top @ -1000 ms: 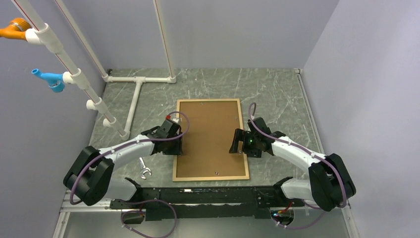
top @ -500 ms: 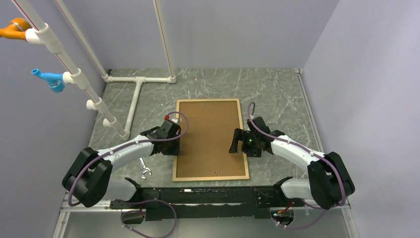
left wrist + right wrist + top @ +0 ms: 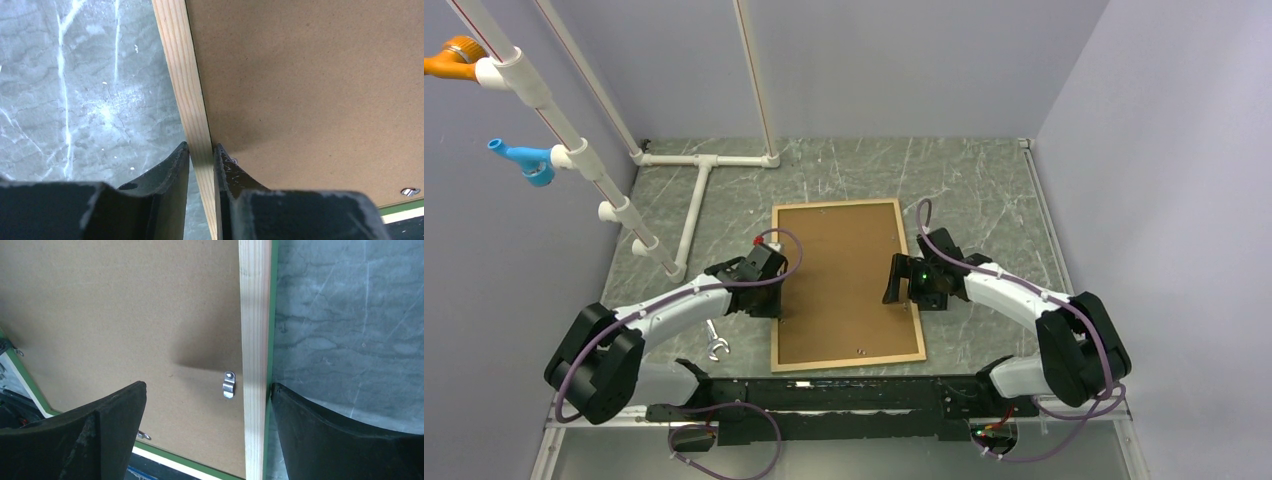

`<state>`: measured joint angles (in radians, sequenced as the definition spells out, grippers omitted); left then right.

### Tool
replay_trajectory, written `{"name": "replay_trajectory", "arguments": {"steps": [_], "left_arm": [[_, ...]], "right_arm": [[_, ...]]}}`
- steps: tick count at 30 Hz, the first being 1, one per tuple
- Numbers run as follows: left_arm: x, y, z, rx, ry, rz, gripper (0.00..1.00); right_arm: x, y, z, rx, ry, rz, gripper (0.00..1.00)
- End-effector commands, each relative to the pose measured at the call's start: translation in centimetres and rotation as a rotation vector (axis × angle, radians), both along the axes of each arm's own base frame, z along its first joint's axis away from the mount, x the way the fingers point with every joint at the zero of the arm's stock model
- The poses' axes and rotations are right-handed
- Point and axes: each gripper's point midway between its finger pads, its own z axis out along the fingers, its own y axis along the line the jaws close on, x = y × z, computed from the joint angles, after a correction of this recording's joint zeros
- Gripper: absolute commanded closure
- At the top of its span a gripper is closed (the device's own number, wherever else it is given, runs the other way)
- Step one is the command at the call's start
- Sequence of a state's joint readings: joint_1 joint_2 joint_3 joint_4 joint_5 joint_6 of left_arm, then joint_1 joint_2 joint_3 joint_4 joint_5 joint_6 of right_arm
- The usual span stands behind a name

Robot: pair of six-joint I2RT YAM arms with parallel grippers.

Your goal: Put the photo into the frame

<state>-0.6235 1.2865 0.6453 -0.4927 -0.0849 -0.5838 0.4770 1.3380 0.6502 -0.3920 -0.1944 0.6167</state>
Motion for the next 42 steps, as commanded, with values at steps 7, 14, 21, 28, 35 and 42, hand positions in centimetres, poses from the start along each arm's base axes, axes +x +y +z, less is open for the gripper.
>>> {"name": "replay_trajectory", "arguments": {"steps": [7,14,21,28,35,42], "left_arm": [[-1.0,-0.4,1.9,-0.030,0.010,-0.041,0.80],[-0.3,-0.9,3.5,-0.060,-0.012,-0.022,0.25],[-0.1,-0.9,2.9,-0.077,0.017,0.003,0.21],[-0.6,-0.8,2.0,-0.161,0.051,0.028,0.22],[-0.4,-0.3,1.2,-0.236,0.082,0.066,0.23],[0.1,-0.1,1.4,-0.241,0.080,0.064,0.23]], "right_arm": [[1.2,-0.8,0.7,-0.070,-0.041,0.004,0.07],[0.9,-1.5,0.4,-0.113,-0.025,0.012,0.12],[0.2,-1.6,-0.4,-0.137,0.016,0.024,0.22],[-0.7,-1.9,-1.3,-0.186,0.041,0.043,0.34],[-1.2,-2.3,-1.3,-0.258,0.034,0.054,0.46],[-0.9,-2.7,-1.4,-0.368,0.004,0.066,0.63]]}}
